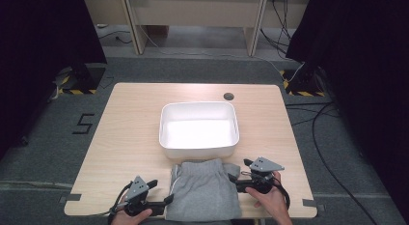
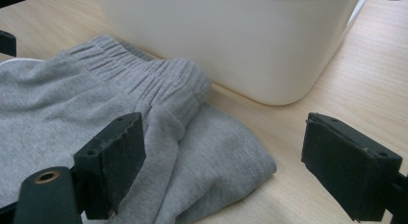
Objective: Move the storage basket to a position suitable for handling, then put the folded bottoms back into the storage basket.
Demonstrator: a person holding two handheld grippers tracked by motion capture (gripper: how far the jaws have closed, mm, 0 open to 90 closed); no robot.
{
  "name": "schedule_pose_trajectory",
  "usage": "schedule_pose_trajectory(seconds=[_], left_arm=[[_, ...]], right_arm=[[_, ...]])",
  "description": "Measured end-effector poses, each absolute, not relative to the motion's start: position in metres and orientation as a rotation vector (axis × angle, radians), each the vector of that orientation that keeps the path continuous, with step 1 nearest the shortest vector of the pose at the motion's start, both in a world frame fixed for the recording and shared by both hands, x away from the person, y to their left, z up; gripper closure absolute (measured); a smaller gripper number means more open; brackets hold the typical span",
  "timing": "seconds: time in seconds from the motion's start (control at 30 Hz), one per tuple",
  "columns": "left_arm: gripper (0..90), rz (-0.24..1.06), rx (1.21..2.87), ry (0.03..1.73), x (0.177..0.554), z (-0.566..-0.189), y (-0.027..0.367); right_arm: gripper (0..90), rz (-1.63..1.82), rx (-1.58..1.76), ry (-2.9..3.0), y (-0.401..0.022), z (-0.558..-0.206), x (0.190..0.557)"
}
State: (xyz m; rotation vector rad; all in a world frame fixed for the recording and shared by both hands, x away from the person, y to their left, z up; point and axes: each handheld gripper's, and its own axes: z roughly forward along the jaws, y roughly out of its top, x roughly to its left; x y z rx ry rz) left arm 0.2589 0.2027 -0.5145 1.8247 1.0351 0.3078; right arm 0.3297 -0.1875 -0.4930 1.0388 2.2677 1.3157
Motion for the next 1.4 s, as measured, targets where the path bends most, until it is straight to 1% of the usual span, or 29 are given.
schedule_pose_trajectory(seconds=[0.07, 0.33, 0.63, 0.73, 1.0, 1.1, 1.13, 1.2, 1.23, 1.27, 1.3, 1.33, 1.37, 1.4], left_arm=[[14.5, 0.329, 1.835, 1.039, 0.254, -0.517, 0.2], [14.4, 0.338, 1.879, 1.018, 0.249, -0.522, 0.192], [14.4, 0.312, 1.922, 0.979, 0.242, -0.525, 0.179], [14.4, 0.291, 1.916, 0.99, 0.244, -0.527, 0.178], [14.2, 0.291, 1.922, 0.996, 0.245, -0.529, 0.176], [19.2, 0.294, 1.934, 0.974, 0.244, -0.529, 0.173], [19.2, 0.291, 1.937, 0.965, 0.245, -0.529, 0.172], [26.6, 0.273, 1.941, 0.946, 0.246, -0.529, 0.168], [28.5, 0.273, 1.941, 0.946, 0.246, -0.529, 0.168], [28.5, 0.27, 1.938, 0.94, 0.247, -0.529, 0.167], [33.3, 0.259, 1.935, 0.933, 0.249, -0.529, 0.166], [35.7, 0.259, 1.935, 0.933, 0.249, -0.529, 0.166], [35.7, 0.246, 1.937, 0.921, 0.25, -0.529, 0.165], [42.5, 0.231, 1.935, 0.916, 0.251, -0.529, 0.165]], right_arm=[[15.9, 1.307, 1.035, 2.273, -0.187, -0.494, 0.329], [16.0, 1.286, 1.022, 2.283, -0.185, -0.498, 0.328], [16.1, 1.268, 1.024, 2.289, -0.184, -0.5, 0.329], [16.1, 1.262, 1.026, 2.295, -0.183, -0.501, 0.33], [16.1, 1.245, 1.025, 2.306, -0.182, -0.503, 0.333], [16.1, 1.238, 1.015, 2.319, -0.179, -0.504, 0.334], [16.1, 1.238, 1.015, 2.319, -0.179, -0.504, 0.334], [16.1, 1.24, 0.999, 2.327, -0.176, -0.503, 0.335], [16.1, 1.24, 0.999, 2.327, -0.176, -0.503, 0.335], [16.1, 1.24, 0.991, 2.332, -0.174, -0.503, 0.335], [16.1, 1.236, 0.988, 2.346, -0.171, -0.502, 0.336], [16.1, 1.236, 0.988, 2.346, -0.171, -0.502, 0.336], [16.1, 1.237, 0.982, 2.348, -0.169, -0.502, 0.337], [16.1, 1.242, 0.979, 2.355, -0.166, -0.503, 0.339]])
